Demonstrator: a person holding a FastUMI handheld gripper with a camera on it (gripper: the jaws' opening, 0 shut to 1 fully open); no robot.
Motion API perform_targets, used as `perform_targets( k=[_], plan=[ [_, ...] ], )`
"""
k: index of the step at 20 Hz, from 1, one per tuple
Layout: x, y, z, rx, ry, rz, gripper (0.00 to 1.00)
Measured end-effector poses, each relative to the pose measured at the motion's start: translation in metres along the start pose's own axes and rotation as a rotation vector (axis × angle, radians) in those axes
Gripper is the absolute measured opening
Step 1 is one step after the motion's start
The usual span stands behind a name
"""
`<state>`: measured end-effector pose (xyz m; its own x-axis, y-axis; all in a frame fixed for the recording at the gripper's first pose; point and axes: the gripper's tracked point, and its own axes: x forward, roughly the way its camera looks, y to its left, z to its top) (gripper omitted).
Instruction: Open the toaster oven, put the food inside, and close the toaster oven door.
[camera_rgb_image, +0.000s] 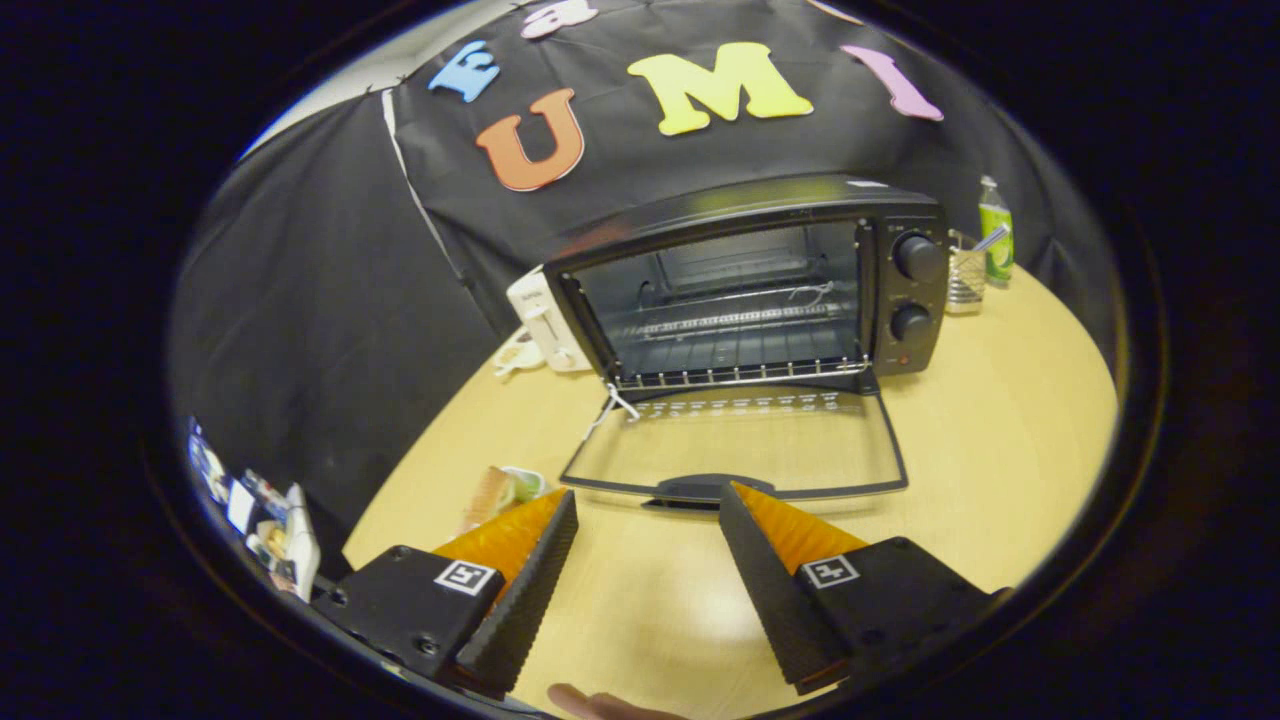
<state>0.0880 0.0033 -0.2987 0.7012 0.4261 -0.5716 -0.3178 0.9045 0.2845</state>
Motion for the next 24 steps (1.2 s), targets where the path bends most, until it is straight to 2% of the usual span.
perform_targets(
  k=[4,6,7,8,11,18,20,24],
  plan=[
    [-0.005,0.046,-0.009,0.103,0.238,0.198,0.9],
    [-0.002,0.068,-0.012,0.178,0.31,0.28,0.86],
    [-0.001,0.073,-0.014,0.191,0.337,0.286,0.83],
    [0.002,0.075,-0.019,0.183,0.372,0.275,0.75],
    [0.006,0.077,-0.029,0.144,0.455,0.25,0.66],
    [0.02,0.091,-0.048,0.15,0.536,0.256,0.61],
    [0.026,0.09,-0.051,0.164,0.537,0.256,0.58],
    [0.021,0.094,-0.04,0.145,0.454,0.284,0.38]
  ],
)
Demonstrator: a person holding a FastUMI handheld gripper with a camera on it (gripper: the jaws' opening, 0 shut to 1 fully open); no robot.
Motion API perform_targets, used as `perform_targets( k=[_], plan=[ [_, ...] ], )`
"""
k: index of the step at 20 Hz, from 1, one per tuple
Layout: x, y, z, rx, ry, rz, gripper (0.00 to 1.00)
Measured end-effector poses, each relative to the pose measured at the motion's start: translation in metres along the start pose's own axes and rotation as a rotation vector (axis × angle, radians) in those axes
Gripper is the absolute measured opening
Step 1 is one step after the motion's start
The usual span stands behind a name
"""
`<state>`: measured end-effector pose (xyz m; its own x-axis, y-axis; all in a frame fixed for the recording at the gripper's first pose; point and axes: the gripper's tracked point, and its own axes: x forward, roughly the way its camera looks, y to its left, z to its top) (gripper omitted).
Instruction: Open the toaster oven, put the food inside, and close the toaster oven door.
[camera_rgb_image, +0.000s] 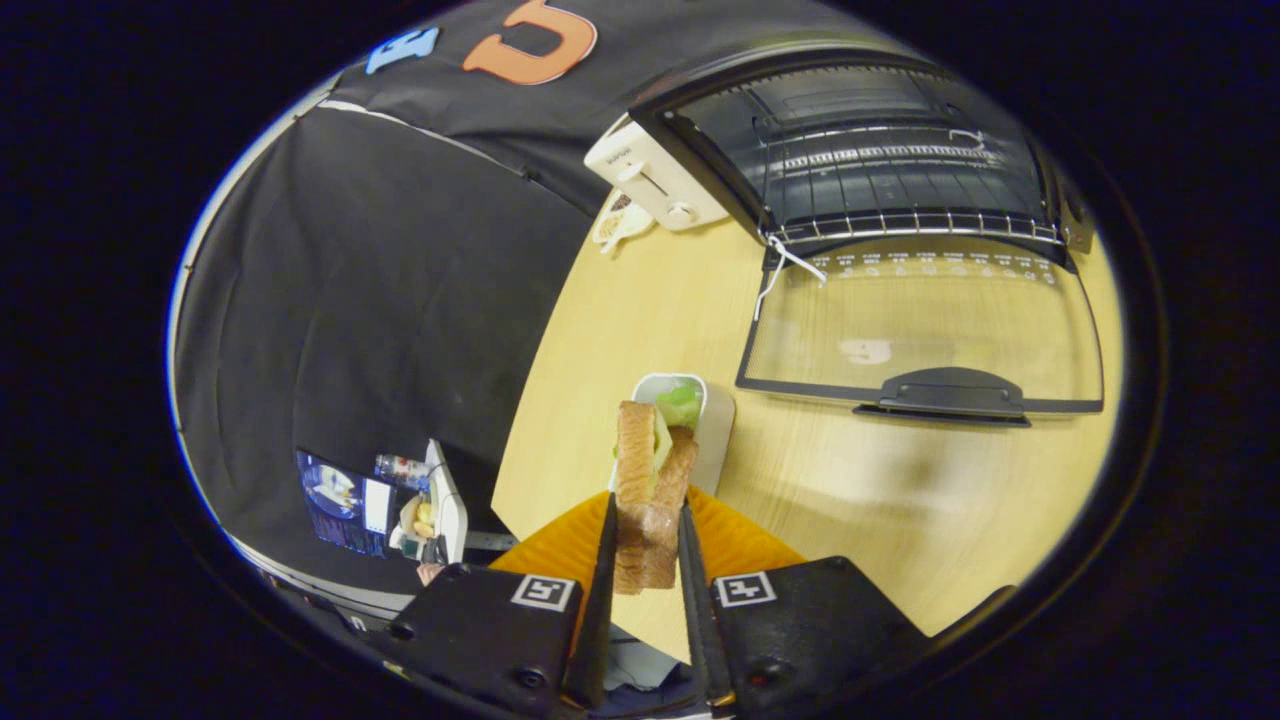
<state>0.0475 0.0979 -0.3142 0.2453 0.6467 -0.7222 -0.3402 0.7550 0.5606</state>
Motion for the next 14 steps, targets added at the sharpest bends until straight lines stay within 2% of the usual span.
perform_targets(
  k=[4,7,9,14],
  plan=[
    [-0.022,0.019,-0.007,0.007,-0.042,0.071,0.37],
    [-0.042,0.028,-0.002,0.083,-0.116,0.182,0.36],
    [-0.056,0.025,0.01,0.102,-0.228,0.242,0.36],
    [-0.091,-0.006,0.051,0.166,-0.588,0.316,0.36]
  ],
)
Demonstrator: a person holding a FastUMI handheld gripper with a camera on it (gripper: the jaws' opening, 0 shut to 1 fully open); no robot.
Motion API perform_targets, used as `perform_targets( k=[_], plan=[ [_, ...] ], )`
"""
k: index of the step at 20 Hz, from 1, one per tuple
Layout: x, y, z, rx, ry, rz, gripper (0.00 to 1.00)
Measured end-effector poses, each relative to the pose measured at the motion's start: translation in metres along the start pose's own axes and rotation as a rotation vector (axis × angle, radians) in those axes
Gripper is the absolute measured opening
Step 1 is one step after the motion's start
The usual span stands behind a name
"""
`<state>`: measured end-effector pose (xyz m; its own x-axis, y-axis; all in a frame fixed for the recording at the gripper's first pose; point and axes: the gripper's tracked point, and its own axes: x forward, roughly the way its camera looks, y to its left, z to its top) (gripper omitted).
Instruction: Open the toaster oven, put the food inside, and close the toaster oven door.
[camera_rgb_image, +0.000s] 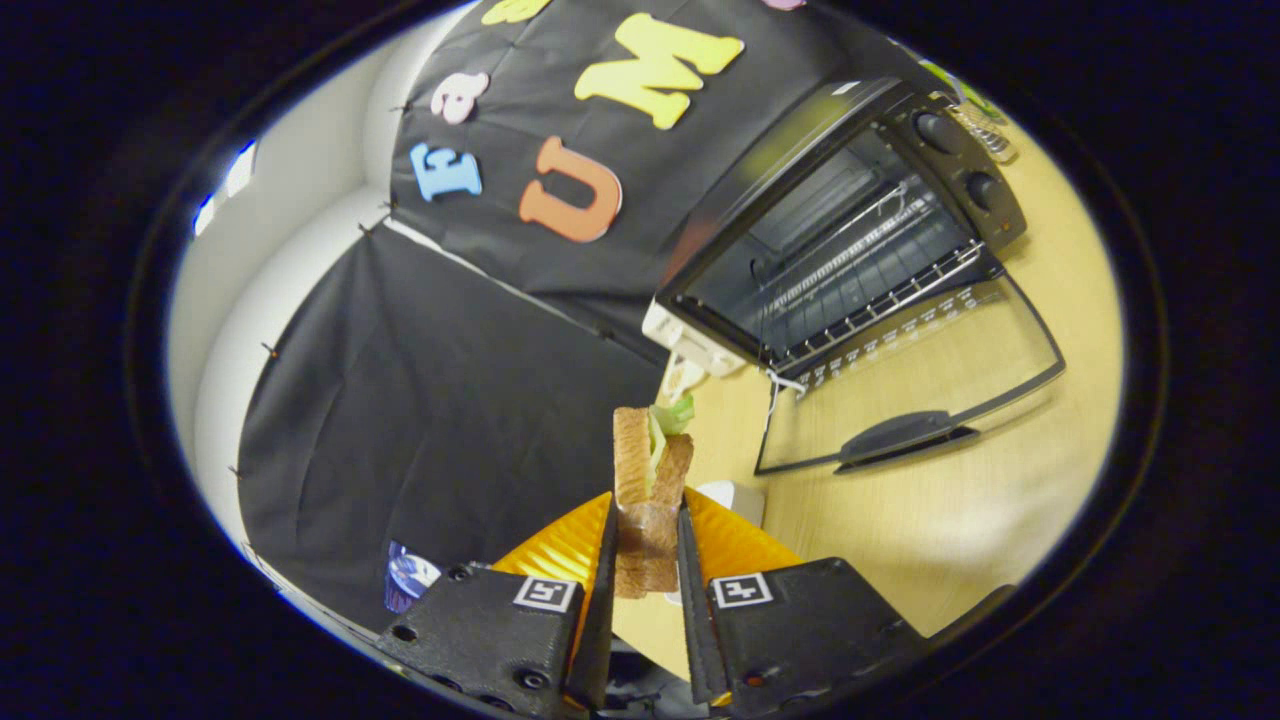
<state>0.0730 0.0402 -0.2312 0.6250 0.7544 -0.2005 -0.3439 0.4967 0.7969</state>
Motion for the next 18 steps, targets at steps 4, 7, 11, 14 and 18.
perform_targets(
  k=[4,7,11,14,18],
  plan=[
    [-0.025,-0.014,0.048,0.209,-0.38,0.069,0.36],
    [-0.029,-0.052,0.066,0.298,-0.598,0.013,0.35],
    [-0.006,-0.07,0.076,0.34,-0.673,-0.034,0.35],
    [0.017,-0.078,0.105,0.34,-0.731,-0.074,0.35],
    [0.05,-0.1,0.151,0.268,-0.793,-0.153,0.36]
  ],
)
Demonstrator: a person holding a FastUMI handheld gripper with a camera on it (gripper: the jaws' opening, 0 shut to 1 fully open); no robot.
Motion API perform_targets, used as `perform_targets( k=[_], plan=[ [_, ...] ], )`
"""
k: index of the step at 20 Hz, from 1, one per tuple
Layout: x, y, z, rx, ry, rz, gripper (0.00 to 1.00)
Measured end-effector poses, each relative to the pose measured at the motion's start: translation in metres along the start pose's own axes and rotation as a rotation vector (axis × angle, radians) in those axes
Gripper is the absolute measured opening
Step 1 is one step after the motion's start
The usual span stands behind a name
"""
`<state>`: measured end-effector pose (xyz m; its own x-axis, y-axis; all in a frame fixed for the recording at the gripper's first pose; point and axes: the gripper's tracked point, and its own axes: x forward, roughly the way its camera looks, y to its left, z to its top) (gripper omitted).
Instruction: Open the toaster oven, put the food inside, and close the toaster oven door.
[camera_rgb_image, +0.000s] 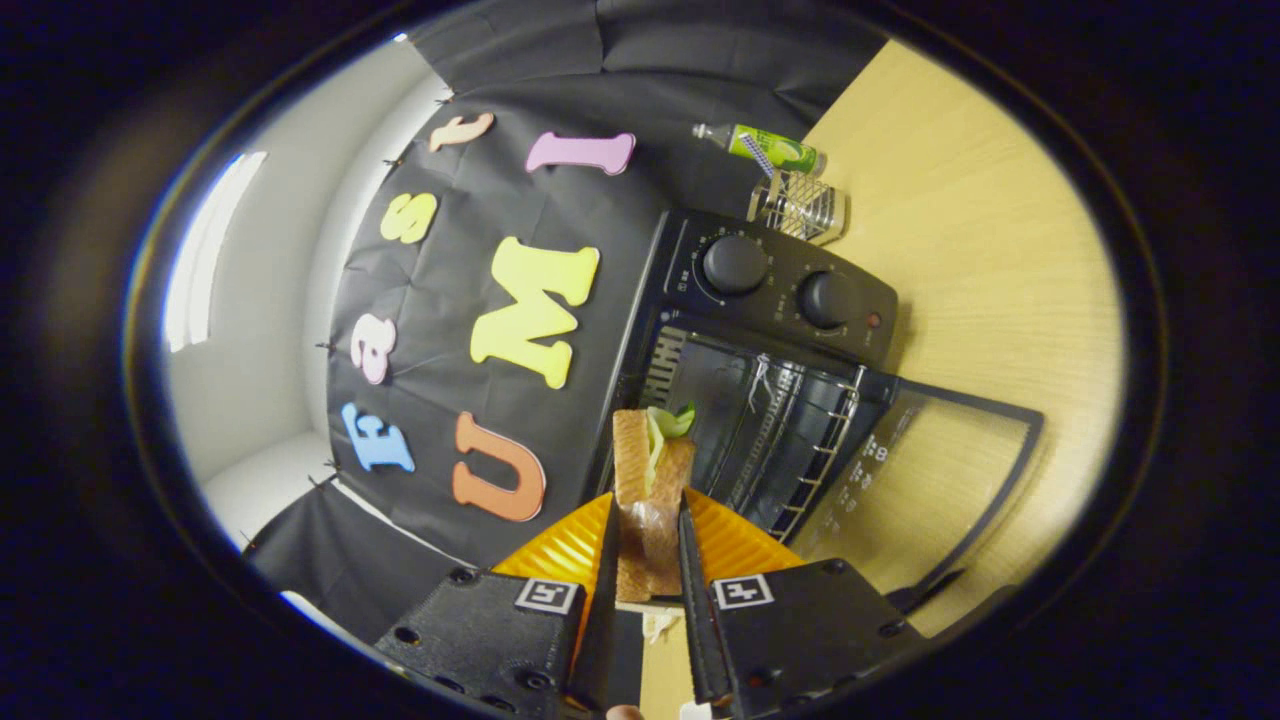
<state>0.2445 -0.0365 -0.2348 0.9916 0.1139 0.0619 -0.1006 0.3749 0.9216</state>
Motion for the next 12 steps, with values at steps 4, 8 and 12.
perform_targets(
  k=[4,8,12],
  plan=[
    [0.055,-0.013,0.002,0.054,-0.002,-0.021,0.36],
    [0.072,-0.027,-0.015,0.018,0.048,-0.058,0.37],
    [0.088,-0.031,-0.013,-0.017,-0.008,-0.098,0.37]
  ],
)
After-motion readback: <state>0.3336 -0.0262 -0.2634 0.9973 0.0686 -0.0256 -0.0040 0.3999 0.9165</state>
